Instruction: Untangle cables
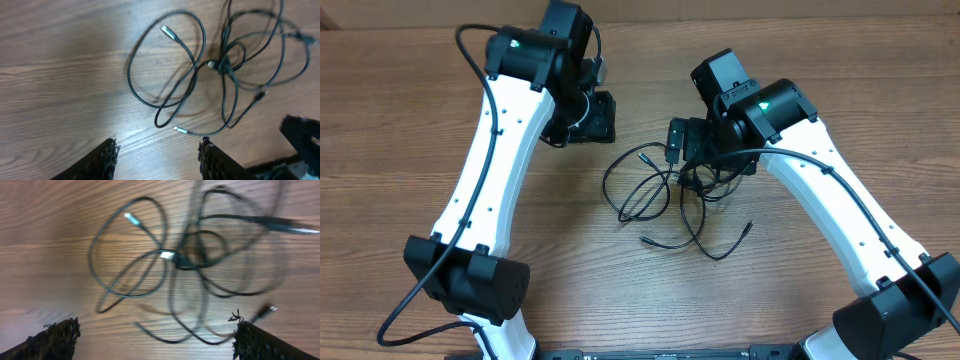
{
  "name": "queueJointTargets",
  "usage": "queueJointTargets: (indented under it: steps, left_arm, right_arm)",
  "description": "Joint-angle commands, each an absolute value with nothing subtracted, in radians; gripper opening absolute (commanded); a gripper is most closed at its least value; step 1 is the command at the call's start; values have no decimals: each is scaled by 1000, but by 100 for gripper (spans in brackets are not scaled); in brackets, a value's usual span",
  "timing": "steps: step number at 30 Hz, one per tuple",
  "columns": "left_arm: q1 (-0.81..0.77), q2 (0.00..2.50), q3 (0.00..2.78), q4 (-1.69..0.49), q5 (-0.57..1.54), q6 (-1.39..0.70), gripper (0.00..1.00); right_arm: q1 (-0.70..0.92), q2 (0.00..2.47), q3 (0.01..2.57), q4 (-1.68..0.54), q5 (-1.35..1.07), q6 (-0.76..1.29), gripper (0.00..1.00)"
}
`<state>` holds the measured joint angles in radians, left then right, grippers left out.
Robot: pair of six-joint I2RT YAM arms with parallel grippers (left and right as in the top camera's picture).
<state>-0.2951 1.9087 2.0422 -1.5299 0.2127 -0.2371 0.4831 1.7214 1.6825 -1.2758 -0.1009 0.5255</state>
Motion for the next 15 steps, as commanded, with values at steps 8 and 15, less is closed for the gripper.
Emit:
queueJointTargets:
  steps: [8, 15]
  left_arm:
    - [-308, 1909, 1729, -1368, 563, 56, 55]
    - [-361, 1909, 1668, -1270, 616, 131, 62]
  right_arm:
    - [445, 1719, 1701, -1246, -196, 495, 100]
    - [445, 1719, 1701, -1243, -196, 495, 100]
